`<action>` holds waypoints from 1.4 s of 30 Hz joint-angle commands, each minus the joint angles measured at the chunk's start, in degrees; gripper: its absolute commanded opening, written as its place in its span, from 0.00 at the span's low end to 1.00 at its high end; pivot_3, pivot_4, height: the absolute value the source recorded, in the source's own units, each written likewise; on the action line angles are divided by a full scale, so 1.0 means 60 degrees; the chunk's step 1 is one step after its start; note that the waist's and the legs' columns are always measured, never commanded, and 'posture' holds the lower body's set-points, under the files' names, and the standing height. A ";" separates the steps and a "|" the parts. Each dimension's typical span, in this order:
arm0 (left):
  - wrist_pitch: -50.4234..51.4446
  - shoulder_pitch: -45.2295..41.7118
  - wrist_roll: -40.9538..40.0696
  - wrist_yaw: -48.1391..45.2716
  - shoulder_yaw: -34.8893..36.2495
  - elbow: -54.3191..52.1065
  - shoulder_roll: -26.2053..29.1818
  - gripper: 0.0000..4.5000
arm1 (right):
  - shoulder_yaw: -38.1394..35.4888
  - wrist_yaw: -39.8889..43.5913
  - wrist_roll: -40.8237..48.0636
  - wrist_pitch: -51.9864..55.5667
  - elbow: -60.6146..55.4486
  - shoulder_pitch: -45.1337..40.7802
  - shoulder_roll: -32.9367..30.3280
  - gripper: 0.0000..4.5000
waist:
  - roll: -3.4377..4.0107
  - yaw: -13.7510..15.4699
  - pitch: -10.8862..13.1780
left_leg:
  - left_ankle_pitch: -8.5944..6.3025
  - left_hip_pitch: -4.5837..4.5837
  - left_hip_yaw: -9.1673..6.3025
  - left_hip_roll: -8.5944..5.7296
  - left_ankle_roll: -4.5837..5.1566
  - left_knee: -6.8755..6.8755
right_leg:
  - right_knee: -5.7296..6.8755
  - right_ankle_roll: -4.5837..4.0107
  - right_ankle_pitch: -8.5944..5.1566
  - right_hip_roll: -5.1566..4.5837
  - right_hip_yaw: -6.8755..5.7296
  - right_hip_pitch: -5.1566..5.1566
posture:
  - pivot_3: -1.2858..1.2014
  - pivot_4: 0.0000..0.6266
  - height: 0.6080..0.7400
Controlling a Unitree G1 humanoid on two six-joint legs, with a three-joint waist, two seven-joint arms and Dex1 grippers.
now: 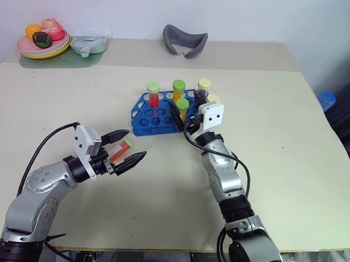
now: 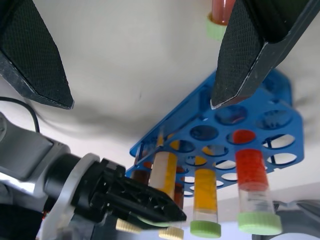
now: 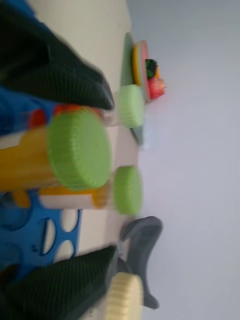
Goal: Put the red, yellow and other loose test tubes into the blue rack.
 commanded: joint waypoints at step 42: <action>1.1935 -0.7644 -0.1562 0.4609 -0.4337 0.1187 0.3310 1.00 | 0.0157 0.4939 0.1922 0.5305 -0.7558 0.2754 -0.5793 0.94 | -0.0019 0.0064 0.0008 | -0.0003 0.0061 -0.0035 -0.0008 0.0006 -0.0002 | -0.0035 0.0001 -0.0003 0.0010 -0.0017 0.0090 | 0.52 0.24 1.00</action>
